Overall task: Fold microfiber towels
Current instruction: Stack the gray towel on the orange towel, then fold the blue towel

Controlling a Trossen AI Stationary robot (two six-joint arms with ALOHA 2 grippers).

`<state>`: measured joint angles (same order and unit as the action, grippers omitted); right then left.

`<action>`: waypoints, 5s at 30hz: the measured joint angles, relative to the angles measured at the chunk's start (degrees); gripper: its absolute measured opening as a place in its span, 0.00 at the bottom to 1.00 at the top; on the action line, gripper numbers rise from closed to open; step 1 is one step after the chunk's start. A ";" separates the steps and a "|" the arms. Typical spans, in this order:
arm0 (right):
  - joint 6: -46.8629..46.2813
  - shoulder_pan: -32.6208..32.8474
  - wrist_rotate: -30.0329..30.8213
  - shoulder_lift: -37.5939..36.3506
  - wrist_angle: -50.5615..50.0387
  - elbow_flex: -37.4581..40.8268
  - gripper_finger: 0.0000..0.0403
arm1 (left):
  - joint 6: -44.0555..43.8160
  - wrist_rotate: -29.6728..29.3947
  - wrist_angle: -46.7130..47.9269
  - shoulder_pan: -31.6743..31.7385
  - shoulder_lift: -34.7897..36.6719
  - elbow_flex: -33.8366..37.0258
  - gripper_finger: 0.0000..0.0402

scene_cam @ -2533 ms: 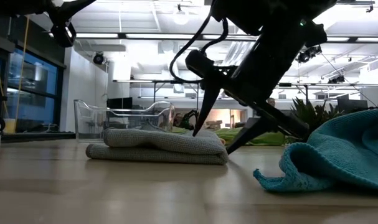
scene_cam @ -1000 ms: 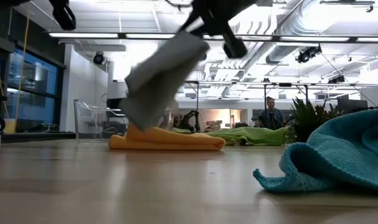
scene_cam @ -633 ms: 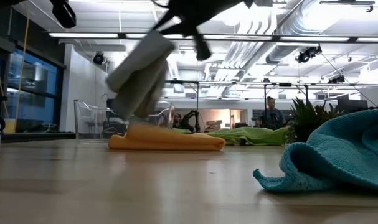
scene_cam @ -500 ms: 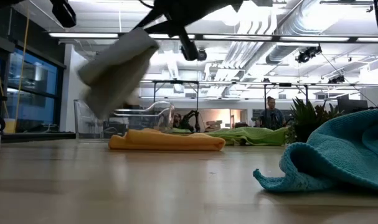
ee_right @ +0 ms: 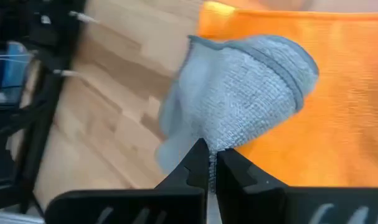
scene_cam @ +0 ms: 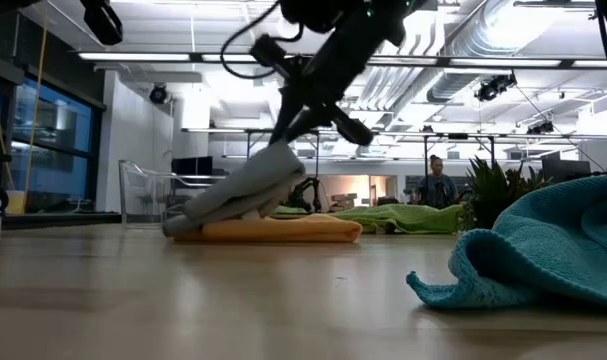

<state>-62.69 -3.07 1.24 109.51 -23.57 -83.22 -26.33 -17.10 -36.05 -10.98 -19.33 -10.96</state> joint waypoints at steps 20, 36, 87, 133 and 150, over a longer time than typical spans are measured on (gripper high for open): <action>-1.40 -2.30 6.27 -0.04 -14.69 0.03 0.00 | 0.00 -0.16 0.22 0.02 0.00 0.00 0.43; 2.84 -3.36 6.26 -0.05 -15.65 0.04 0.31 | -0.02 0.04 1.44 0.01 0.00 0.00 0.43; 36.18 15.89 20.26 -38.66 26.32 36.98 0.59 | 13.01 -5.55 19.15 1.22 -23.27 -21.77 0.43; -7.50 35.83 1.11 -17.13 -30.61 10.12 0.59 | 8.50 -1.51 2.34 1.22 -21.59 -11.50 0.43; -19.65 38.55 -7.48 -2.54 -17.05 10.14 0.59 | 8.42 -1.57 3.75 1.20 -21.60 -11.52 0.43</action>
<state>-82.33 35.49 -6.24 106.98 -40.62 -73.08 -17.91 -18.67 -32.30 -9.78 -40.93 -22.48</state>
